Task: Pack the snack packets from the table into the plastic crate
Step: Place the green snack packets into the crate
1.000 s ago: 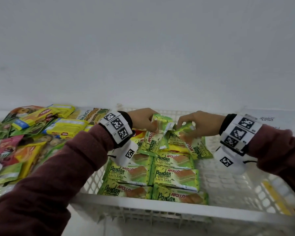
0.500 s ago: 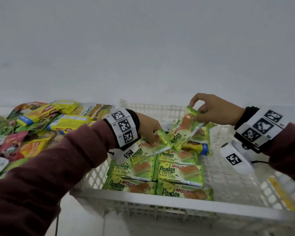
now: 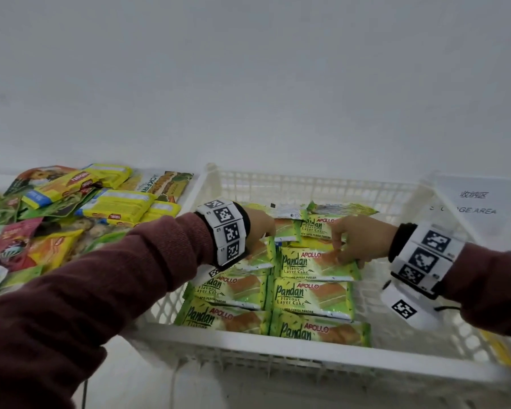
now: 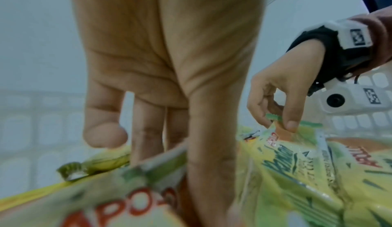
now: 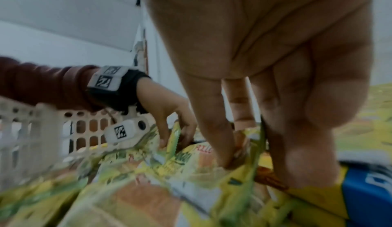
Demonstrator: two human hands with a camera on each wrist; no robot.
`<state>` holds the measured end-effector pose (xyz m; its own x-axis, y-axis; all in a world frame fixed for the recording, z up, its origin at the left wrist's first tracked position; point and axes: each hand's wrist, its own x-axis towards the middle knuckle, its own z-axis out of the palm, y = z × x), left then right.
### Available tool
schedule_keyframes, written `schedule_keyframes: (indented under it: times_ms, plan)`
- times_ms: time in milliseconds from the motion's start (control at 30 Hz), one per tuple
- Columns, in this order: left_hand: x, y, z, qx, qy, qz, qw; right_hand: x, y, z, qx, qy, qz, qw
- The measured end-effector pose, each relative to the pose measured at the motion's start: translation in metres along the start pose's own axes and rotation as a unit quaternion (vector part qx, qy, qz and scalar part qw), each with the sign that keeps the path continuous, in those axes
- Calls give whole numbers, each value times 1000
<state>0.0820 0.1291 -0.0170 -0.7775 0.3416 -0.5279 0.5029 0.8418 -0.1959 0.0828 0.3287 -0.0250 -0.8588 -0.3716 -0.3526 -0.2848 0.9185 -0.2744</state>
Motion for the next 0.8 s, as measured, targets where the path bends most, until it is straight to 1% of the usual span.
schedule_keyframes:
  times_ms: [33,100,133,200,267,367,433,500,567,667,800]
  plan:
    - [-1,0,-3,13,9,0,1000,-1,-2,3,-53,7,-6,999]
    - [-2,0,-4,8,37,0,999,-3,-7,6,-164,33,-11,986]
    - [-3,0,-4,15,44,3,999,-4,-8,7,-204,43,-10,978]
    - [-8,2,-5,14,61,-3,998,-7,-10,6,-242,52,-22,969]
    - [-13,2,-6,-7,78,1,997,-9,-12,5,-242,49,-58,967]
    - [-18,0,-3,-38,102,4,994,-7,-14,11,-212,34,-120,969]
    - [-21,1,0,-50,82,3,995,-5,-15,18,-192,13,-155,969]
    - [-21,3,4,-53,45,1,998,-6,-17,22,-174,-6,-166,971]
    - [-21,7,9,-41,25,-4,999,-5,-17,23,-173,-8,-171,970]
    - [-20,11,14,-27,6,1,1000,-5,-18,28,-181,-2,-175,968]
    - [-22,8,14,-64,-8,5,998,-3,-17,36,-198,13,-178,964]
